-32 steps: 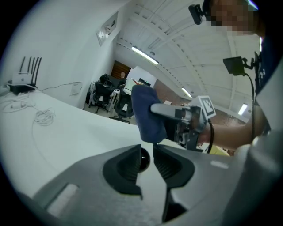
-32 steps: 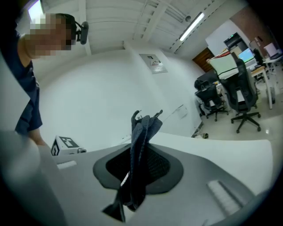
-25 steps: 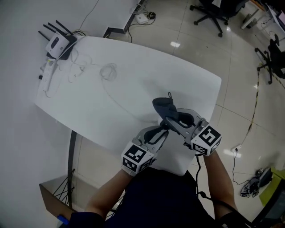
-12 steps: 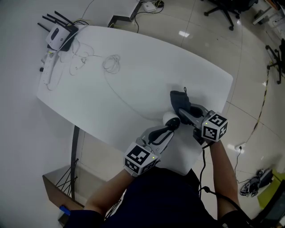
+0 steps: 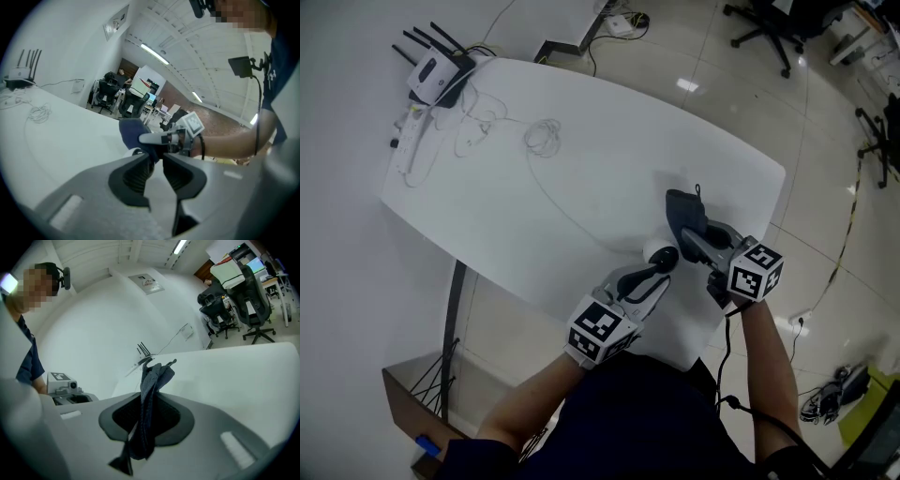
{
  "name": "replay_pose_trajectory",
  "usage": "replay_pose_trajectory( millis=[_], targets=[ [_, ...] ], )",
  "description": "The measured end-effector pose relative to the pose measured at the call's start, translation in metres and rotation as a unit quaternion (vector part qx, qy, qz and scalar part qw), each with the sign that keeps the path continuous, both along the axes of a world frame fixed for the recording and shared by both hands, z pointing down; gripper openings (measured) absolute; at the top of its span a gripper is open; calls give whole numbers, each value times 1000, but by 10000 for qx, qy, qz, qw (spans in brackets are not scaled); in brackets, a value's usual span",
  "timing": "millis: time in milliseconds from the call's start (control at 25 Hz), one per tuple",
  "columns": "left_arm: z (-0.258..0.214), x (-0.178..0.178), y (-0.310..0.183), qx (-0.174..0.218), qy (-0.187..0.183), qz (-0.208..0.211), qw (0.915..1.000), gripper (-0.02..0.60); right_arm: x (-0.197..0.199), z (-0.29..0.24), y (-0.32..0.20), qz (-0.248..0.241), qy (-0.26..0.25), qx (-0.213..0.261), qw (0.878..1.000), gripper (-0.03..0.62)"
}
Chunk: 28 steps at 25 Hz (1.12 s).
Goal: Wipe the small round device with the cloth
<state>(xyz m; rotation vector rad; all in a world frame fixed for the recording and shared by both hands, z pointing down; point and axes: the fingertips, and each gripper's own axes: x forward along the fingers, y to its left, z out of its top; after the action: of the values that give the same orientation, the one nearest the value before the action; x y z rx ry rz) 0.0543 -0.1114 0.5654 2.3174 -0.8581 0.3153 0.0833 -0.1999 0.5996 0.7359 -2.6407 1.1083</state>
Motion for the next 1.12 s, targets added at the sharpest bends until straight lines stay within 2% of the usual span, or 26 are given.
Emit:
replay_pose_trajectory(
  millis=[120,240,360,480,560,840,1000,1120],
  targets=[
    [-9,6,0,-19,0,91,10000,91,-3,-39,2,-70,-156,385,9991,76],
    [-10,8,3,21,-129,265,9996,92,-25,-76,15,-623,-166,907,9938,77],
    [-4,10,6,92,-293,402,9987,101,-50,-79,36,-1587,333,1349,9775,77],
    [-5,13,6,19,-303,425,9986,112,-60,-59,43,-2318,911,1452,9575,77],
    [-5,13,4,-48,-298,412,9987,116,-59,-51,34,-2445,975,1296,9560,77],
    [2,8,0,-45,-207,299,9993,114,-46,-19,-1,-2197,404,166,9746,77],
    [4,7,-1,-78,-160,188,9997,103,-39,11,-3,-2223,247,-388,9739,75],
    [4,6,-2,-83,-142,117,9998,92,-37,30,-1,-2346,376,-566,9697,75]
  ],
)
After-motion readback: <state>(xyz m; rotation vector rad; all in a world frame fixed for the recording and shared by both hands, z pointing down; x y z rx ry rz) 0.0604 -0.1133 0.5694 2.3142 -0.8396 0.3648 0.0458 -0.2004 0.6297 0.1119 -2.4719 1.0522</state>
